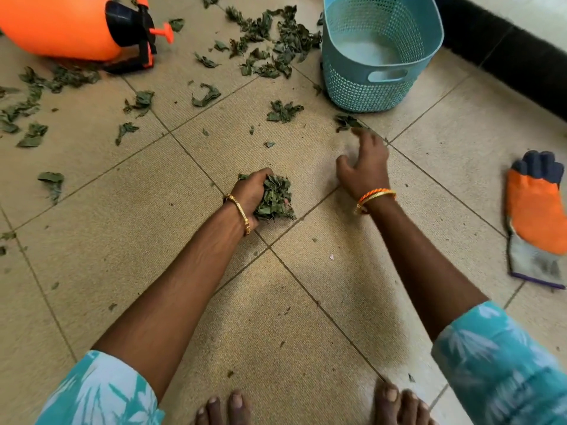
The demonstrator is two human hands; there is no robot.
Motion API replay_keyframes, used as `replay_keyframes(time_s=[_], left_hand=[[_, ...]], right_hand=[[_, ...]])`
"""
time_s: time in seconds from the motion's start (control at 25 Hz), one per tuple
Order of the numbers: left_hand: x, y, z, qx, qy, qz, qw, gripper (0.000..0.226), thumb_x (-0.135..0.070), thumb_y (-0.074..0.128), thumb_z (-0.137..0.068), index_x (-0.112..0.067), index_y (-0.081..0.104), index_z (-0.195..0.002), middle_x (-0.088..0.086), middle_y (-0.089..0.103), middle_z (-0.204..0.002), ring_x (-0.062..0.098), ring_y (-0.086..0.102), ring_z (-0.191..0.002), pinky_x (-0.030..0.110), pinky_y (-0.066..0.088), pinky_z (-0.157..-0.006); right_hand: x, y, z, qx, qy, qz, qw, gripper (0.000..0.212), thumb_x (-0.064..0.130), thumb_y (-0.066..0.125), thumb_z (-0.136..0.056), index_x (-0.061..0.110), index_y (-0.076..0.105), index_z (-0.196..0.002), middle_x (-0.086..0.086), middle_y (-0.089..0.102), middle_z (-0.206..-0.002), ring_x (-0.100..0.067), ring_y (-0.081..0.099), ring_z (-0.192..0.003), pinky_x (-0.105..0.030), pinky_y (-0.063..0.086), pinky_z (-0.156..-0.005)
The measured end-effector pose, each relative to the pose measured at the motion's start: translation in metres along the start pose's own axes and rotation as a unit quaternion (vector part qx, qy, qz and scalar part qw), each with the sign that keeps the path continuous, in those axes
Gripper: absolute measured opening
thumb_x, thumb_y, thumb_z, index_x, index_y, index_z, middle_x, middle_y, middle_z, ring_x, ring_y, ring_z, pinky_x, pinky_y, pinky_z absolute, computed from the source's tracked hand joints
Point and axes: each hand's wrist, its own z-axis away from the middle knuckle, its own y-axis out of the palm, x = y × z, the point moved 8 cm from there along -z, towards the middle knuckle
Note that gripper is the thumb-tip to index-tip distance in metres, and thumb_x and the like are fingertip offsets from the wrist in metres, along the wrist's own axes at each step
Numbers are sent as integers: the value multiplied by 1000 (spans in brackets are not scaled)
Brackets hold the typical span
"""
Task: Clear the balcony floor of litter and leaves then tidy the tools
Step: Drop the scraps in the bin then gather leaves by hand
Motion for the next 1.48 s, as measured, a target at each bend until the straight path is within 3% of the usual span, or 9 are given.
replay_keyframes(time_s=[0.28,0.44,0.64,0.88,0.96,1.04,1.2,1.32,1.48], left_hand=[[-15,-7,-1,-10,6,58,998,27,-14,47,-91,-12,50,-65,4,55,-56,14,53,-37,20,47,-41],[-14,-13,-5,-15,4,63,998,26,-14,47,-92,-12,49,-66,2,55,-50,14,53,-38,20,47,-42],[-15,-19,-5,-19,5,82,996,31,-12,45,-92,-11,48,-60,2,53,-46,14,51,-36,19,46,-40],[-26,-36,-8,-27,11,98,995,32,-12,45,-91,-12,48,-59,3,52,-53,14,51,-38,20,45,-40],[-29,-42,-11,-29,11,94,995,31,-13,45,-91,-12,48,-60,3,52,-53,14,51,-39,20,46,-41],[-33,-51,-14,-28,15,96,995,31,-13,44,-91,-12,48,-61,3,52,-54,13,51,-39,20,46,-41],[-40,-68,-19,-28,17,100,994,28,-14,45,-91,-13,49,-64,4,51,-62,14,52,-42,20,48,-43],[-42,-74,-22,-32,15,101,994,28,-15,44,-92,-12,50,-64,4,52,-63,14,52,-42,20,48,-42],[-50,-74,-24,-15,23,96,995,31,-16,42,-93,-13,49,-64,3,53,-61,13,52,-42,18,46,-41]], right_hand=[[-13,30,-68,80,-2,195,977,61,44,56,-86,25,34,-140,-18,27,-142,-38,32,-128,-47,33,-106],[-2,47,-75,75,17,235,969,40,32,46,-95,21,43,-134,-19,27,-143,-39,32,-126,-48,35,-103],[13,46,-64,17,-101,203,974,25,-3,42,-92,-3,63,-105,-19,55,-111,-32,47,-109,-35,46,-80],[59,45,-86,-14,-98,3,995,20,3,56,-89,5,70,-103,-10,69,-103,-20,63,-96,-25,49,-88],[73,62,-93,8,-88,-34,995,20,8,55,-90,7,69,-105,-8,69,-104,-17,62,-97,-29,50,-91],[77,87,-98,52,-73,-5,996,26,24,54,-91,12,63,-113,-8,61,-115,-21,54,-109,-39,44,-98],[71,127,-94,134,-62,139,979,60,54,52,-85,23,42,-135,-10,33,-143,-30,24,-134,-47,14,-112],[84,139,-86,126,-160,154,967,41,35,45,-95,19,48,-133,-13,36,-142,-32,26,-133,-45,21,-110],[88,130,-79,89,-214,73,970,26,4,46,-94,7,65,-112,-13,59,-118,-29,48,-114,-38,42,-94]])
